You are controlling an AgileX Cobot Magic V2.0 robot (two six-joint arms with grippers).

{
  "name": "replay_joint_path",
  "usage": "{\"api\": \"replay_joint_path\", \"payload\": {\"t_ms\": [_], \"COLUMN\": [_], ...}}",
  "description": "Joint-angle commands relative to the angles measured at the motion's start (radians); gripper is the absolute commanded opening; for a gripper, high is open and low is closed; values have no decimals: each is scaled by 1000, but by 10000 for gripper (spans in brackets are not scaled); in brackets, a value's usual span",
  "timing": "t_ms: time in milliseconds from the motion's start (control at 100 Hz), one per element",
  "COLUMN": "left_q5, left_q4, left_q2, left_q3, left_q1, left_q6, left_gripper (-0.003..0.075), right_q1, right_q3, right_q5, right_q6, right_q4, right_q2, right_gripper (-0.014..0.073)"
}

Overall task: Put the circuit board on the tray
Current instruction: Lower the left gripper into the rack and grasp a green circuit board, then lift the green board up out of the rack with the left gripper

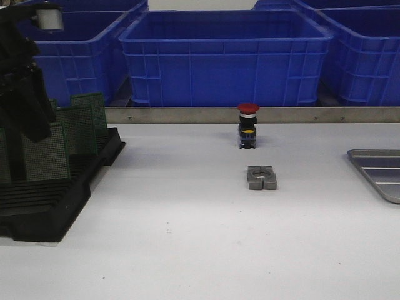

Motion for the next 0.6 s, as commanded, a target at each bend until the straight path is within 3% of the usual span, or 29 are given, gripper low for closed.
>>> {"api": "replay_joint_path", "payload": {"t_ms": [0,260,380,530,590], "left_q5": [38,56,56,44,44], "left_q4": [-41,-41,-41,-41,-41], "left_q2": [-29,6,6,6,6], "left_q3": [-28,-27,-27,-27,-27], "left_q1": [-4,-4,-4,-4,-4], "left_q6": [4,4,4,4,4], "left_gripper": [568,537,352,-9,-19], "right_q1": [-3,-3,-3,-3,-3], "right_q3": [-12,-12,-12,-12,-12], "right_q5": [-80,-80,-80,-80,-80], "right_q6": [1,1,1,1,1], "right_q4": [0,0,0,0,0], "right_q2": [-22,-22,-22,-22,-22], "right_gripper": [-67,-67,-67,-67,-67]}}
